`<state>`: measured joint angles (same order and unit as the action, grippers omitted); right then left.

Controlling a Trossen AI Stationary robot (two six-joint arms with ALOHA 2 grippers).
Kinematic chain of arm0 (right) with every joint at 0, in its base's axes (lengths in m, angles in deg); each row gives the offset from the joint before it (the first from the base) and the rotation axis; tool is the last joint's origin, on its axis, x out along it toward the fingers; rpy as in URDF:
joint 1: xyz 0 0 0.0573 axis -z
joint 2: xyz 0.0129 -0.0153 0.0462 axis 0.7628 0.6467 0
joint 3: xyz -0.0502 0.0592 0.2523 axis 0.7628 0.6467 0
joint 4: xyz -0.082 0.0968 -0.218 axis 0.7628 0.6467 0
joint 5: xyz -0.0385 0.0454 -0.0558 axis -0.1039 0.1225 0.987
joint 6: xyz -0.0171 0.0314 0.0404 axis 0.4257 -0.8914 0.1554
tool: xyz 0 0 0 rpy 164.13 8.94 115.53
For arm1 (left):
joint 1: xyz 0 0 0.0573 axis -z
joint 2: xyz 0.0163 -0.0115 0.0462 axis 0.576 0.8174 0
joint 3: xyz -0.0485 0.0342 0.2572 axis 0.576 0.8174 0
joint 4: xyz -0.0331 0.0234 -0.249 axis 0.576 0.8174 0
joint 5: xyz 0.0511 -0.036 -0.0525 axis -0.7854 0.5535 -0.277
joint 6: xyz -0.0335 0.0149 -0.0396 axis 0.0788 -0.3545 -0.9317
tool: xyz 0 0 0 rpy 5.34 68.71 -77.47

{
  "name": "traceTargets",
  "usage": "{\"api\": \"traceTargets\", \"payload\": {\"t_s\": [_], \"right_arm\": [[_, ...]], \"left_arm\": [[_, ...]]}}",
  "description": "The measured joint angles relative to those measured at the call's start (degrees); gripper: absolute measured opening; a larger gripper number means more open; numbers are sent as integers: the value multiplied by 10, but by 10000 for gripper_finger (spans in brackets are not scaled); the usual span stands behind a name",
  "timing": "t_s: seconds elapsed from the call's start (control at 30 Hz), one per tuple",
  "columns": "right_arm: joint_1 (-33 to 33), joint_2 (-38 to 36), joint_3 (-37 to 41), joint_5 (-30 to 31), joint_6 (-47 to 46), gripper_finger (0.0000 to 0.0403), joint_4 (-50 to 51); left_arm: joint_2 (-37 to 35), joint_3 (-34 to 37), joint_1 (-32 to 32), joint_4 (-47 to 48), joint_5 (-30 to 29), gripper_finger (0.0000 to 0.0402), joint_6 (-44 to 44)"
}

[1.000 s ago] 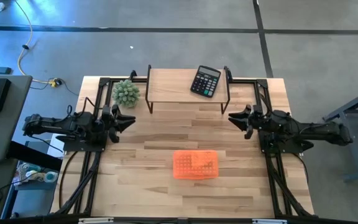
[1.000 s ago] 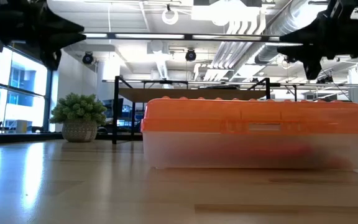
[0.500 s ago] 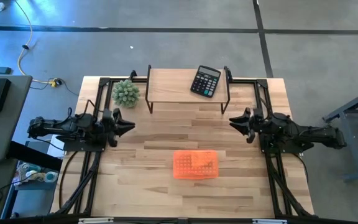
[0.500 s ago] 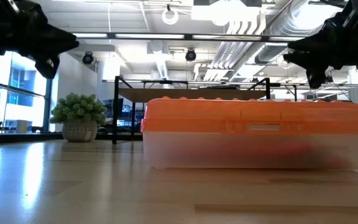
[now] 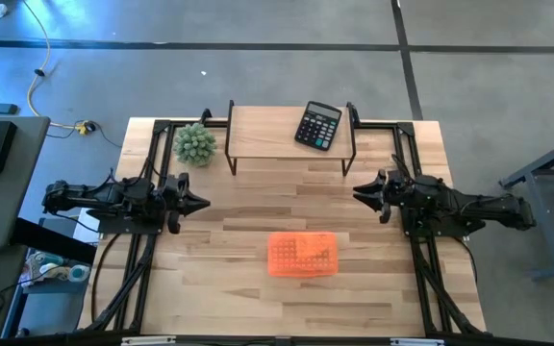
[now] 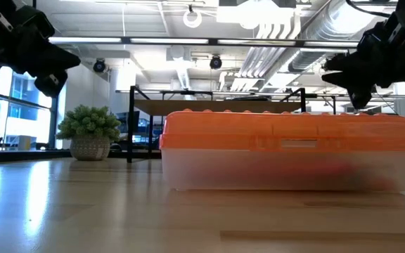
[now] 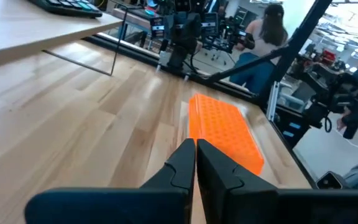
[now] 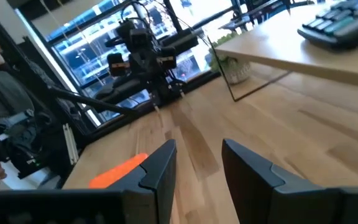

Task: Pack school essentials
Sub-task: Return to Home Position

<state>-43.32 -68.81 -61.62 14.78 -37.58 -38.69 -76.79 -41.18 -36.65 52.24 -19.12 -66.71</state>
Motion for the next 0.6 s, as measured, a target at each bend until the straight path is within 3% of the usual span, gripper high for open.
{"api": "traceTargets", "payload": {"t_s": [0.6], "right_arm": [[0,0,0,3,-30,122,10]], "left_arm": [[0,0,0,2,0,7,3]]}}
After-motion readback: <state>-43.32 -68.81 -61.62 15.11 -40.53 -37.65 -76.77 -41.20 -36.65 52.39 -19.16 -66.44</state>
